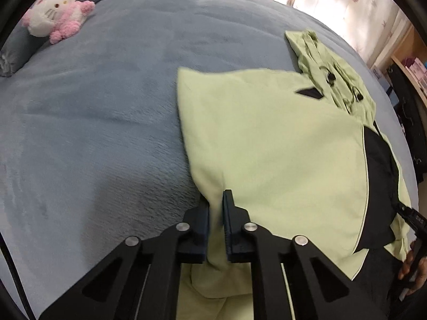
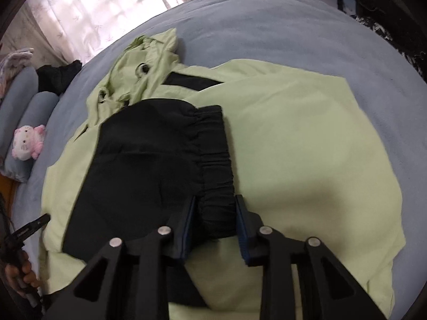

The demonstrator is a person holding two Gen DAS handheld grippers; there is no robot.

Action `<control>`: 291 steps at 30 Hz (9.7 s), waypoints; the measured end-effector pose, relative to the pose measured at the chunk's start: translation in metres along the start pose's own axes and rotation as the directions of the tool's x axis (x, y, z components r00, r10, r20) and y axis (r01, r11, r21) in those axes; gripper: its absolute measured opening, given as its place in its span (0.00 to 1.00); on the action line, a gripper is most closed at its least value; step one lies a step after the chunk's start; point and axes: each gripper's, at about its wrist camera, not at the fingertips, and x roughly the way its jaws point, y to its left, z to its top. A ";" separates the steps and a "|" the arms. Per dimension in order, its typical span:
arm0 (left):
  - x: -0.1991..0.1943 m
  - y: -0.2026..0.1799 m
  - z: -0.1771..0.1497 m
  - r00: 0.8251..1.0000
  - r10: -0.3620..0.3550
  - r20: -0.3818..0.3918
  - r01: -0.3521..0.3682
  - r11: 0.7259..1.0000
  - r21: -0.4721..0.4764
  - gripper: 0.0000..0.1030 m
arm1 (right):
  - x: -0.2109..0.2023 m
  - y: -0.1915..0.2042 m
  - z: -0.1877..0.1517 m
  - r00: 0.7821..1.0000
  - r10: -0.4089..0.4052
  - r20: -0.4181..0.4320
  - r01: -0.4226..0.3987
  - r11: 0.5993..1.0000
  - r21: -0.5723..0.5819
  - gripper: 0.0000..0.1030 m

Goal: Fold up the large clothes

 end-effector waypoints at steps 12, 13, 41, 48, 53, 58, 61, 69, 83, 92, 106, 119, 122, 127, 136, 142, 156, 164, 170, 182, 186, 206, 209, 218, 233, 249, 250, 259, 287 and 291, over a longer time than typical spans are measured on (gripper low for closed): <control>-0.005 0.030 0.006 1.000 0.004 0.010 -0.004 1.000 -0.017 0.41 | -0.013 0.008 -0.003 1.000 0.021 0.007 -0.021 0.999 -0.039 0.35; -0.007 0.033 0.010 1.000 0.002 0.023 -0.001 1.000 -0.030 0.52 | -0.016 0.007 0.001 0.999 0.033 0.021 -0.032 0.999 -0.033 0.35; 0.038 0.008 0.082 0.982 0.160 0.100 -0.165 0.986 0.040 0.14 | 0.015 0.022 0.058 0.975 -0.169 0.147 0.180 0.981 -0.071 0.31; 0.000 -0.006 0.060 0.985 0.115 0.131 -0.109 0.993 -0.051 0.26 | -0.003 0.065 0.026 0.974 -0.141 0.176 0.175 0.965 -0.194 0.32; -0.011 -0.067 0.012 0.993 0.006 0.117 -0.011 0.999 0.040 0.26 | 0.007 0.115 -0.009 0.998 0.057 0.038 -0.045 0.961 -0.271 0.32; 0.002 -0.100 -0.031 0.998 -0.033 0.045 0.030 0.997 0.072 0.26 | 0.021 0.149 -0.032 0.987 0.151 -0.062 -0.163 0.932 -0.323 0.32; 0.010 -0.102 -0.045 0.997 0.034 0.072 -0.043 0.990 0.133 0.26 | 0.032 0.143 -0.038 0.994 0.076 -0.073 -0.096 0.936 -0.339 0.30; 0.007 -0.034 -0.035 0.958 0.235 0.166 -0.257 0.958 0.130 0.29 | 0.016 0.033 -0.008 0.994 -0.098 0.041 0.104 0.977 -0.187 0.01; 0.002 -0.005 -0.032 0.950 0.272 0.154 -0.281 0.959 0.039 0.46 | 0.014 0.047 -0.011 0.988 -0.146 0.046 0.152 0.970 -0.192 0.12; -0.017 -0.009 -0.037 0.950 0.280 0.139 -0.287 0.957 0.033 0.46 | 0.000 0.058 -0.031 0.994 -0.110 0.002 0.109 0.977 -0.182 0.12; -0.112 -0.021 -0.096 0.960 0.217 0.176 -0.229 0.972 0.054 0.48 | -0.080 0.063 -0.093 0.997 -0.056 0.045 0.062 0.988 -0.143 0.12; -0.192 -0.026 -0.186 0.957 0.193 0.217 -0.218 0.971 0.101 0.54 | -0.174 0.056 -0.172 0.986 -0.059 0.157 0.086 0.981 -0.176 0.15; -0.206 -0.021 -0.208 0.960 0.179 0.217 -0.204 0.973 0.103 0.58 | -0.190 0.044 -0.190 0.984 -0.063 0.169 0.092 0.981 -0.170 0.34; -0.220 -0.003 -0.238 0.979 0.055 0.198 -0.075 0.992 0.098 0.65 | -0.213 0.021 -0.217 0.979 -0.082 0.188 0.115 0.978 -0.173 0.42; -0.209 0.049 -0.289 0.990 -0.059 0.129 0.048 0.995 0.084 0.67 | -0.238 -0.060 -0.263 0.970 -0.171 0.171 0.189 0.977 -0.098 0.42; -0.191 0.066 -0.302 0.991 -0.103 0.082 0.101 0.994 0.031 0.67 | -0.241 -0.111 -0.285 0.956 -0.241 0.166 0.243 0.970 0.008 0.42; -0.160 0.059 -0.301 0.991 -0.123 0.050 0.121 0.992 0.030 0.78 | -0.215 -0.151 -0.279 0.978 -0.122 0.169 0.108 0.990 0.093 0.42; -0.161 0.052 -0.303 0.993 -0.113 0.041 0.111 0.993 0.046 0.51 | -0.217 -0.143 -0.280 0.985 -0.069 0.155 0.069 0.998 0.005 0.22; -0.158 0.055 -0.303 0.992 -0.124 0.024 0.123 0.991 0.043 0.55 | -0.208 -0.143 -0.277 0.989 -0.097 0.112 0.098 0.995 0.000 0.31; -0.185 0.020 -0.291 0.968 -0.250 -0.038 0.252 0.966 0.061 0.04 | -0.237 -0.117 -0.273 0.983 -0.050 0.178 0.057 0.998 -0.033 0.16; -0.219 0.012 -0.258 0.900 -0.433 0.054 0.434 0.901 -0.014 0.04 | -0.268 -0.095 -0.248 0.965 0.046 0.260 -0.036 0.998 -0.042 0.09; -0.139 0.016 0.044 0.944 -0.237 0.231 0.292 0.925 -0.242 0.15 | -0.177 -0.061 0.070 0.920 -0.009 0.393 -0.021 0.997 0.070 0.12; -0.097 0.023 0.065 0.961 -0.209 0.180 0.252 0.928 -0.273 0.51 | -0.133 -0.076 0.093 0.943 -0.038 0.331 -0.009 0.990 0.140 0.18; -0.025 0.011 0.071 0.994 -0.080 0.076 0.089 0.987 -0.134 0.57 | -0.054 -0.098 0.086 0.981 -0.042 0.192 0.021 0.994 0.108 0.25; 0.048 -0.035 0.099 0.997 0.052 0.053 -0.062 0.974 0.216 0.57 | 0.022 -0.096 0.121 0.993 -0.101 0.054 0.104 0.992 -0.072 0.36; 0.025 -0.049 0.095 0.960 0.055 0.276 -0.134 0.951 0.277 0.08 | -0.003 -0.081 0.115 0.967 -0.108 0.230 0.139 0.982 -0.125 0.00; 0.024 -0.048 0.096 0.961 0.054 0.272 -0.132 0.952 0.277 0.08 | -0.004 -0.088 0.119 0.973 -0.101 0.209 0.122 0.988 -0.095 0.00; 0.022 -0.046 0.103 0.964 0.040 0.263 -0.100 0.971 0.216 0.08 | 0.016 -0.124 0.129 0.996 -0.019 0.085 0.016 0.999 0.030 0.46; 0.088 -0.049 0.129 0.963 0.177 0.201 -0.204 0.971 0.123 0.08 | 0.068 -0.072 0.143 0.938 -0.282 0.201 0.297 0.953 -0.049 0.11; 0.095 -0.049 0.131 0.961 0.181 0.208 -0.212 0.967 0.138 0.12 | 0.067 -0.076 0.140 0.935 -0.290 0.202 0.302 0.953 -0.028 0.18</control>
